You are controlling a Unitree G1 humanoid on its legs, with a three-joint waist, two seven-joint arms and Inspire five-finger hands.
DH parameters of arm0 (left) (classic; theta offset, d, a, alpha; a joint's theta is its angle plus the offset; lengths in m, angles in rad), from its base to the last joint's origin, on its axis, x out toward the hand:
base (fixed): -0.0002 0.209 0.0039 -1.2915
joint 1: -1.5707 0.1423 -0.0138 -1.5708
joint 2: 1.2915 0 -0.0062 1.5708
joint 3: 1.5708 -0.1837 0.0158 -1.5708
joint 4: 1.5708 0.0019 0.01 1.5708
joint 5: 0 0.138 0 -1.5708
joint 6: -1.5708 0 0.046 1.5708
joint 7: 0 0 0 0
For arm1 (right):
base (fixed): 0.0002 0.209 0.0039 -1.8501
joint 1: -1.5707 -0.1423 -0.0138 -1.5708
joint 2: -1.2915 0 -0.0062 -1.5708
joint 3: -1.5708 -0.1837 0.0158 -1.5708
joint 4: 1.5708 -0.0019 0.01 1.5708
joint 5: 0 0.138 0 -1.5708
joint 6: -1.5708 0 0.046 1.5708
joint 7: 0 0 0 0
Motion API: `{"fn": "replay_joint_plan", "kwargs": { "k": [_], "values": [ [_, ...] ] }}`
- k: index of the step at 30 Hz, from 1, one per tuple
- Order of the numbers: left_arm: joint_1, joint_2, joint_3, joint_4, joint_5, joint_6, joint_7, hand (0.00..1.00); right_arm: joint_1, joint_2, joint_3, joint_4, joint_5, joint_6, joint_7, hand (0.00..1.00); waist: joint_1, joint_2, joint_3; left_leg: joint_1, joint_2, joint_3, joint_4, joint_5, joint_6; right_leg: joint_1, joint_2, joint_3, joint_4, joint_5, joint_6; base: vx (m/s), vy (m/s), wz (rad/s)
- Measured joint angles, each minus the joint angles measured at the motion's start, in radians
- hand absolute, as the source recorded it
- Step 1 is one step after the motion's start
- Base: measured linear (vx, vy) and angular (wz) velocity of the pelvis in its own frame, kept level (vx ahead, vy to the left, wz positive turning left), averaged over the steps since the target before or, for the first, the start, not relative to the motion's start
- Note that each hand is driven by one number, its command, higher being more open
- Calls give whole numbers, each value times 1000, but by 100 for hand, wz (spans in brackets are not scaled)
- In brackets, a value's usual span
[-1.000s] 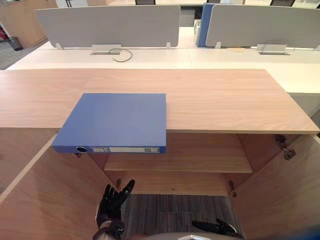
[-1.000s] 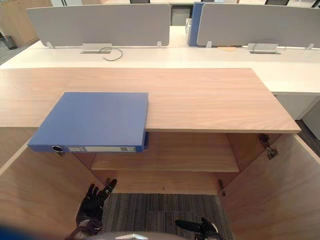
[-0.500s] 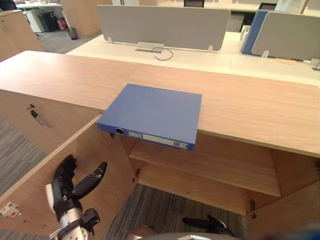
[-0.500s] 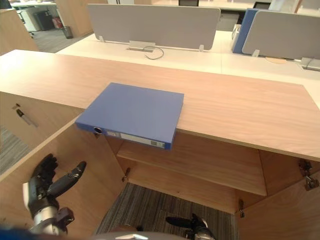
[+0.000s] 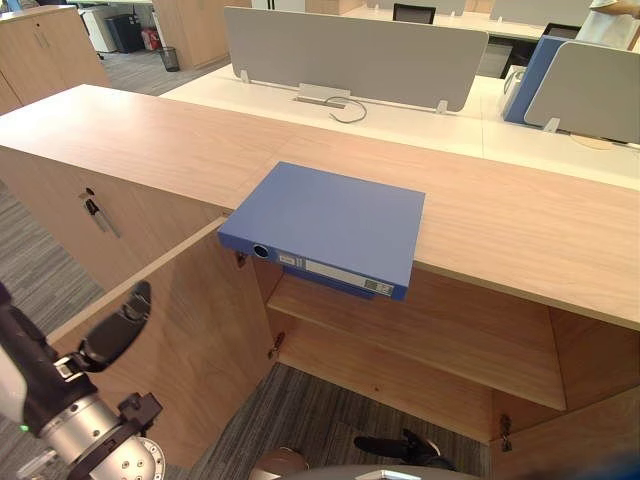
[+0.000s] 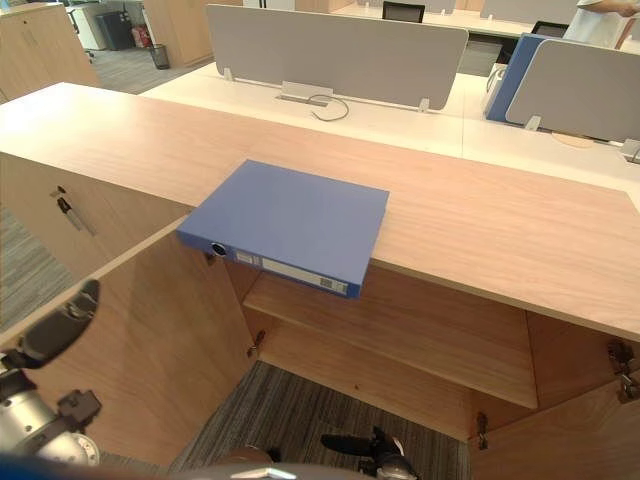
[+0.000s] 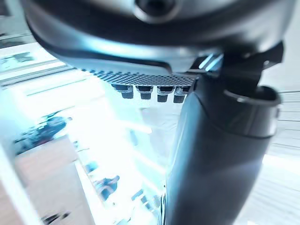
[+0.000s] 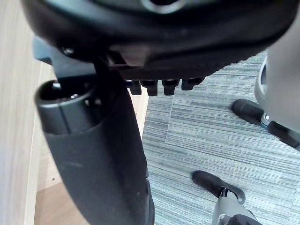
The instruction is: Walk over to the cabinet, pick up the folder, carry it to the office cabinet, place the folder inside the office cabinet, then close the office cabinet door
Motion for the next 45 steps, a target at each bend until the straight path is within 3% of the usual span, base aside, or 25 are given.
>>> {"fn": "replay_joint_plan", "kwargs": {
  "k": [6, 9, 19, 31, 35, 45],
  "values": [
    [-1, 224, -57, -1, 137, -71, -16, 100, -28, -48, 78, 72, -2, -20, 6, 100, -1, 28, -21, -10, 14, 22, -8, 2, -4, -25, 22, 37, -18, 9, -15, 4, 2, -13],
    [-1, 295, -62, 35, 176, -101, -41, 100, -31, -76, 86, 85, -2, -21, 7, 100, -5, 42, -30, -6, 29, 35, -21, 4, -8, -34, 30, 60, -18, 12, -24, 6, -18, -19],
    [21, 468, -80, 139, 199, -144, -108, 100, -25, -132, 116, 113, -7, -27, 12, 100, -5, 44, -34, 26, 64, 89, -57, 10, -17, -52, 47, 122, -8, 9, -40, -17, 0, -17],
    [18, 596, -103, 206, 198, -197, -167, 100, -22, -144, 135, 113, -42, -29, 29, 100, -6, 50, -39, 42, 77, 126, -76, 14, -21, -67, 56, 159, 1, 9, -45, -18, 8, -9],
    [10, 653, -169, 263, 201, -196, -174, 100, -17, -146, 135, 112, -43, -30, 29, 100, -7, 48, -41, 48, 81, 139, -82, 14, -21, -71, 56, 173, 3, 9, -46, -9, 10, -9],
    [-85, 706, -248, 352, 246, -204, -191, 100, -2, -149, 134, 104, -46, -35, 29, 100, -11, 45, -61, 65, 92, 179, -98, 15, -22, -85, 60, 213, 8, 12, -50, -10, 4, -12]
  ]
}}
